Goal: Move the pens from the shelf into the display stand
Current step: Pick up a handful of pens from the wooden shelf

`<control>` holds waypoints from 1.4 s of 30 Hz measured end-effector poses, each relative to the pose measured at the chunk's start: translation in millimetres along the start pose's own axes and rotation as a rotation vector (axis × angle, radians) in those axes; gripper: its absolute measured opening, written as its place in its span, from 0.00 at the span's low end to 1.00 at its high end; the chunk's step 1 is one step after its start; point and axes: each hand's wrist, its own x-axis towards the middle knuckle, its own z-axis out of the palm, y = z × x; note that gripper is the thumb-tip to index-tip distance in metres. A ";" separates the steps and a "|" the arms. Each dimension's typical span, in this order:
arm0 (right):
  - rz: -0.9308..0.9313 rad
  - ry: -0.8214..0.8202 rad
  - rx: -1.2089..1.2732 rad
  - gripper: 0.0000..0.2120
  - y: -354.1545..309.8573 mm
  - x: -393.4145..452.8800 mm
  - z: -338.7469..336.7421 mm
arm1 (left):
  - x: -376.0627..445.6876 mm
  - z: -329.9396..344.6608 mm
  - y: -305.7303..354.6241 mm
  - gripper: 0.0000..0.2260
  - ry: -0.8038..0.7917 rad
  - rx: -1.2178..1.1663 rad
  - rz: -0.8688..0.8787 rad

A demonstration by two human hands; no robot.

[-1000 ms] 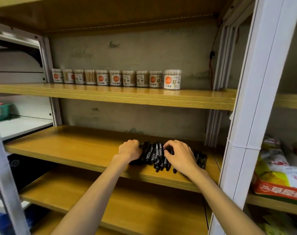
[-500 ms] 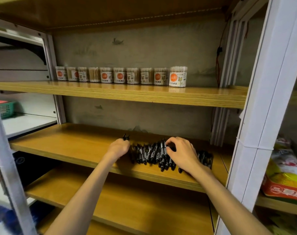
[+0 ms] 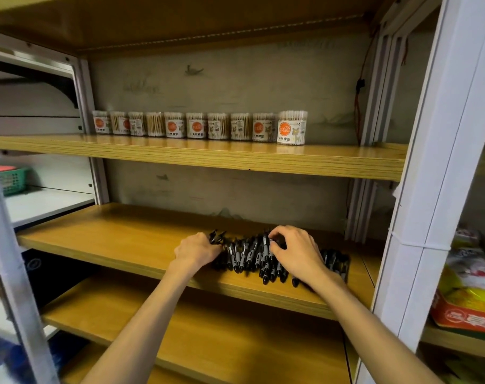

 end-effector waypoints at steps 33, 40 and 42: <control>0.052 0.033 0.019 0.08 0.2 -6.0 2.1 | -7.4 -2.5 7.4 0.15 0.088 -0.145 0.110; 0.067 0.080 0.058 0.08 -5.2 -3.6 -2.7 | -16.3 -3.2 21.9 0.06 0.003 -1.144 0.223; 0.062 0.075 0.064 0.08 -6.8 -3.4 -3.5 | -16.5 -1.8 25.4 0.07 0.020 -1.166 0.257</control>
